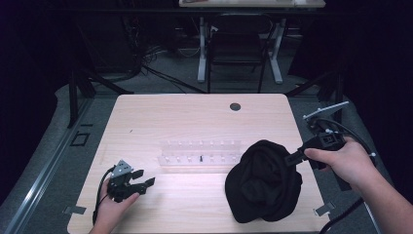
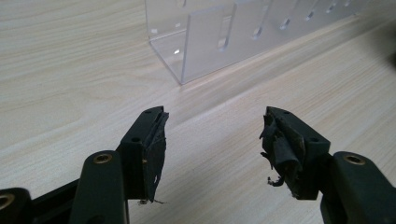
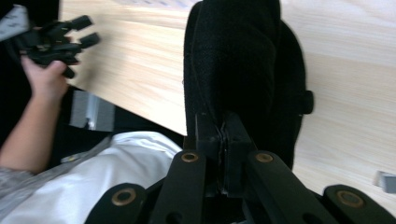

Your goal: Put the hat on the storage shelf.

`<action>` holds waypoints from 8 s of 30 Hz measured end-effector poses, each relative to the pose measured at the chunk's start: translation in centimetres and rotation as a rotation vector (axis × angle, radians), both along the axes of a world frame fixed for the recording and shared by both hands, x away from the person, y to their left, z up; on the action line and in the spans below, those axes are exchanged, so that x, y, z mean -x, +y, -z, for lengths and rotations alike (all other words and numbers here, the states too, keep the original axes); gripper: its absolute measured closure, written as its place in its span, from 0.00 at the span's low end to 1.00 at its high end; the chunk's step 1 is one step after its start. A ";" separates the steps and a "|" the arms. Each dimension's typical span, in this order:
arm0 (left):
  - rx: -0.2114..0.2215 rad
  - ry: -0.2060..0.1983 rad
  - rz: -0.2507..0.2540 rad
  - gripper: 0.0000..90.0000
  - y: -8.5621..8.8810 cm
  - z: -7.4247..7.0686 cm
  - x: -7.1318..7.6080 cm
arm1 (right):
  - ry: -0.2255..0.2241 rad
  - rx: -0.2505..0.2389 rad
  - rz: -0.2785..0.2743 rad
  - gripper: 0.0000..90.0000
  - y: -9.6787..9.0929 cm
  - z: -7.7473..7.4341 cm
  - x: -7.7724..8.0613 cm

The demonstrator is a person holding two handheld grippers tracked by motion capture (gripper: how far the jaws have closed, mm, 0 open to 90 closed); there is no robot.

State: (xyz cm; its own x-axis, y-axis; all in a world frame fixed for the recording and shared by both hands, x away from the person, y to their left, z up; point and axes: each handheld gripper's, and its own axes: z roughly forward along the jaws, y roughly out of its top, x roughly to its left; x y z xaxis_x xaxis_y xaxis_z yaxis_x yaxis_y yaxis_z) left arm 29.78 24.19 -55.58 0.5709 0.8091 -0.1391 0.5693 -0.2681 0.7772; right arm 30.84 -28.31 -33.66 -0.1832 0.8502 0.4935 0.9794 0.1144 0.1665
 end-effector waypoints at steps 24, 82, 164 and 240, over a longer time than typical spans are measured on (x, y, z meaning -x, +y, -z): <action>0.000 -0.001 -0.003 0.44 0.0 0.0 0.0 | 0.025 -0.335 -0.001 0.98 -0.7 -0.1 0.5; 0.024 0.006 -0.013 0.42 0.1 0.0 -0.1 | -0.180 -0.553 0.007 0.98 3.7 -3.3 -5.6; 0.034 -0.007 -0.002 0.42 0.1 -0.2 -0.1 | -0.249 -0.496 0.011 0.98 9.3 -2.4 -10.9; -0.019 -0.255 0.280 0.92 -13.6 -5.7 -2.0 | -0.254 -0.600 -0.001 0.97 13.6 -1.6 -11.6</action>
